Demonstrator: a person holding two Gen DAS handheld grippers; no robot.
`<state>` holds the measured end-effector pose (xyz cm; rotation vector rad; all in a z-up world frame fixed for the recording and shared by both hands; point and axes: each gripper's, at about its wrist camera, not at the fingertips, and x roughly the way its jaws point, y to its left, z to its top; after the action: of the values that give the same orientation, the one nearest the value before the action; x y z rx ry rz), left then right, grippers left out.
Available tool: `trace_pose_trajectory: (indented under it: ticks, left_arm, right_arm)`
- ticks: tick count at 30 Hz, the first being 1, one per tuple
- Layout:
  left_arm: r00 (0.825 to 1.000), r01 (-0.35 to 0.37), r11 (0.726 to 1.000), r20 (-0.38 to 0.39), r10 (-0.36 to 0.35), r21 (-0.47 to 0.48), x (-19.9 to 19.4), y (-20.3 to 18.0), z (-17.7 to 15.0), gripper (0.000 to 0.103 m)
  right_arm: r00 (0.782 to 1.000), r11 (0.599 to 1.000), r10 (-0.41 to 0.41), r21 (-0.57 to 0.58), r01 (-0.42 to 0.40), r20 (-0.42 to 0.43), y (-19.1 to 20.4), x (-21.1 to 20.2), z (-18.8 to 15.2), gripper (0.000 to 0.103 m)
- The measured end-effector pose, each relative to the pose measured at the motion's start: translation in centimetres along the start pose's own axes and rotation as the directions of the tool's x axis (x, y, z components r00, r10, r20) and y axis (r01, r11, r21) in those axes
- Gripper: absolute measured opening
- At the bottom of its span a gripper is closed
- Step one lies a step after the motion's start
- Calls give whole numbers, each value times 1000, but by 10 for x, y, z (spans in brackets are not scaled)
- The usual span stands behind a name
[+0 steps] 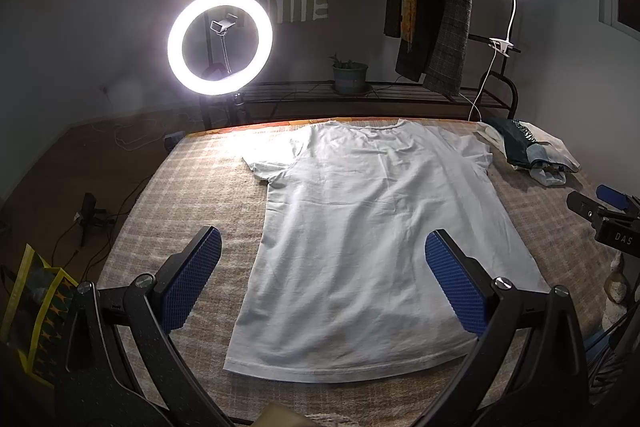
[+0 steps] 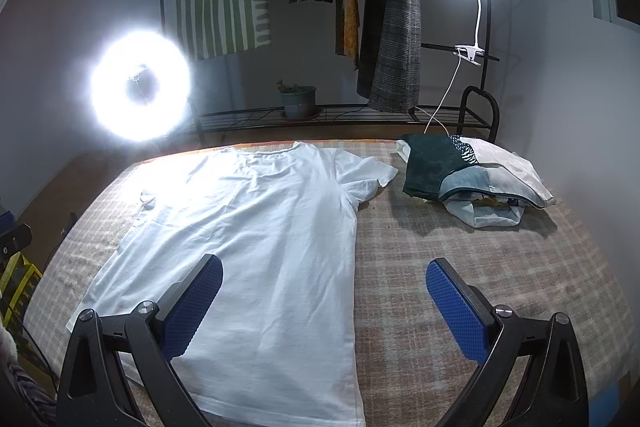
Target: Fold small clothes
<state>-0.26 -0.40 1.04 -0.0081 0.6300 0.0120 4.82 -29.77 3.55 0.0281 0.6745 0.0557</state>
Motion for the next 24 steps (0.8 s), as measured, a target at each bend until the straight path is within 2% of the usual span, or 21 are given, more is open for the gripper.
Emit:
trace_pose_trajectory:
  ticks: [24]
  left_arm:
    - [1000,0,1000,2,0,1,-1,1,0,103]
  right_arm:
    - [1000,1000,7,-8,-7,-5,4,1,-3,103]
